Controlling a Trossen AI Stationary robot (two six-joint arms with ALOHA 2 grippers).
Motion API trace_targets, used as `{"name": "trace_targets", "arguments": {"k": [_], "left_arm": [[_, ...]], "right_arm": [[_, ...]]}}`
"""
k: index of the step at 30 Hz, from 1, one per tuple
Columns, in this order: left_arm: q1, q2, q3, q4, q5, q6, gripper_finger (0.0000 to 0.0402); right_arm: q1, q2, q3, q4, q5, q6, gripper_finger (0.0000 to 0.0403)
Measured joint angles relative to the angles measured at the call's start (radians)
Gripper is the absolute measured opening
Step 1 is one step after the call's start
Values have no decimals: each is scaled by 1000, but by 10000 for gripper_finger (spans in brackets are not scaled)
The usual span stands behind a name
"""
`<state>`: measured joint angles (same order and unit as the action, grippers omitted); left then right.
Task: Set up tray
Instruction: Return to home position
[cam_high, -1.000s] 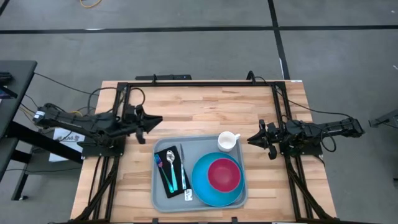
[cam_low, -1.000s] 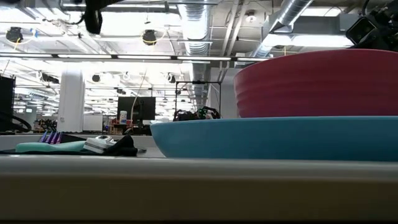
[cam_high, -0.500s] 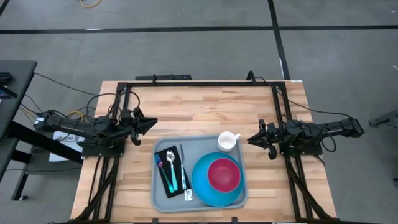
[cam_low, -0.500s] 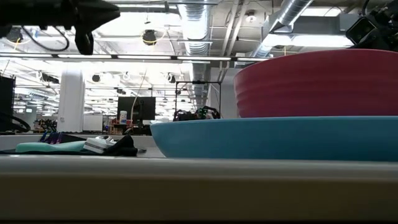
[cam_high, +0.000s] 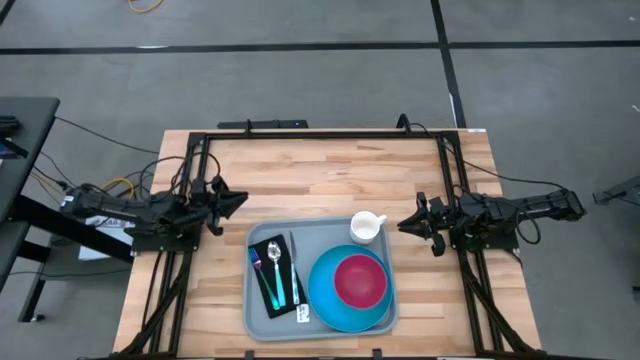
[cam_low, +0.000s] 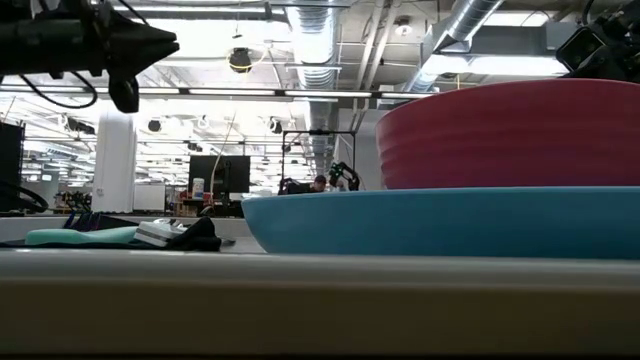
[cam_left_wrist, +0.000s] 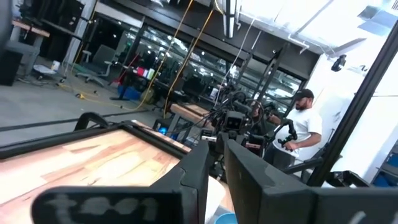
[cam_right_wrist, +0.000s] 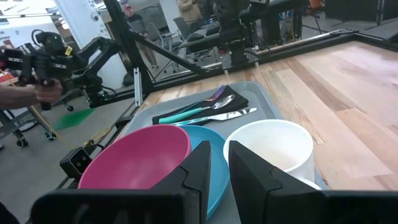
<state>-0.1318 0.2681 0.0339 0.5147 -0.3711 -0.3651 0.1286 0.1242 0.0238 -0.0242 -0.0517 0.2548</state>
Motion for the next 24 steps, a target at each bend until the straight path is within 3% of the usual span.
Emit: {"name": "trace_targets", "arguments": {"k": [11,16,24], "left_arm": [[1,-126,-24,-57,-3,112,40],[1,-189,-24,-258,3,96,40],[1,-267,-24,-351,109,129,40]], "right_arm": [[0,0,0,0,0,0,51],[0,0,0,0,0,0,51],[0,0,0,0,0,0,51]]}}
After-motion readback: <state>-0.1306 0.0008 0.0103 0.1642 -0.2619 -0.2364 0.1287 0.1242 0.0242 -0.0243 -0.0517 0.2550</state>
